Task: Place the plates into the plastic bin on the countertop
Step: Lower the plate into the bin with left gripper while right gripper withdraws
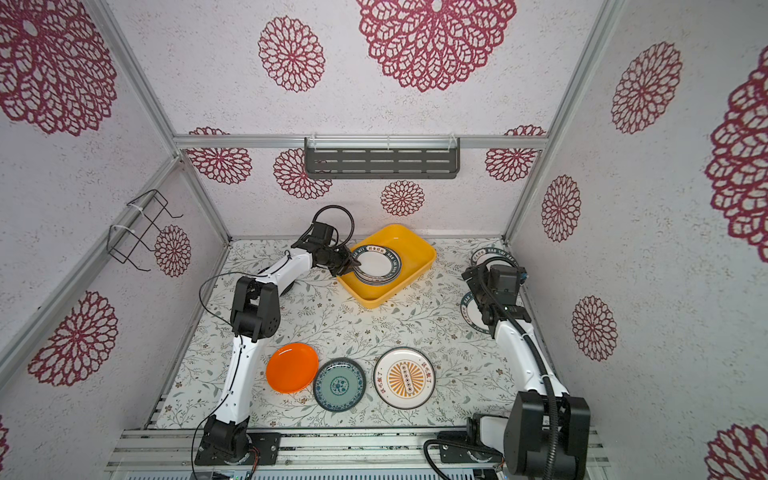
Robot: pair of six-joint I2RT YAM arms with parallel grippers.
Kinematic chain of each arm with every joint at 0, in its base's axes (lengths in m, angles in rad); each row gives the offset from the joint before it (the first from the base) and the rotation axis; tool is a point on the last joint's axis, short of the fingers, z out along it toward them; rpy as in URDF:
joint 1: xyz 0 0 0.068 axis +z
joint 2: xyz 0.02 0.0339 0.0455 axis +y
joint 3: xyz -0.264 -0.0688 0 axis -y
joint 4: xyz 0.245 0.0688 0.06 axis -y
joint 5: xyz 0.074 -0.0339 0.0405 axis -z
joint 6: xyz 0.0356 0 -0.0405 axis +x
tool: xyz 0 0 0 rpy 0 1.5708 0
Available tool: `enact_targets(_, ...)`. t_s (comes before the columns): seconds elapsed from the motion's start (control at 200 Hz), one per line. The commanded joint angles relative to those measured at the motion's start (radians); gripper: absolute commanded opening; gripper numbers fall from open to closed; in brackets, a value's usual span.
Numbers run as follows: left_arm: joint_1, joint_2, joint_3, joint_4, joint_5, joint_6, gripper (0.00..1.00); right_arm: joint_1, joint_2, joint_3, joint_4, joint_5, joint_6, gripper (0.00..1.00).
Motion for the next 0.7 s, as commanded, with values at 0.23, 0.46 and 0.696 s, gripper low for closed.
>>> enact_targets(0.23, -0.011, -0.047, 0.007, -0.063, -0.074, 0.08, 0.53, -0.03, -0.064, -0.069, -0.009, 0.033, 0.007, 0.96)
enact_targets(0.46, -0.026, -0.119, -0.005, -0.124, -0.176, 0.182, 0.71, -0.064, -0.085, -0.139, -0.001, 0.034, -0.005, 0.97)
enact_targets(0.696, -0.039, -0.164, 0.03, -0.201, -0.291, 0.294, 0.78, -0.088, -0.082, -0.202, 0.031, 0.019, 0.007, 0.97)
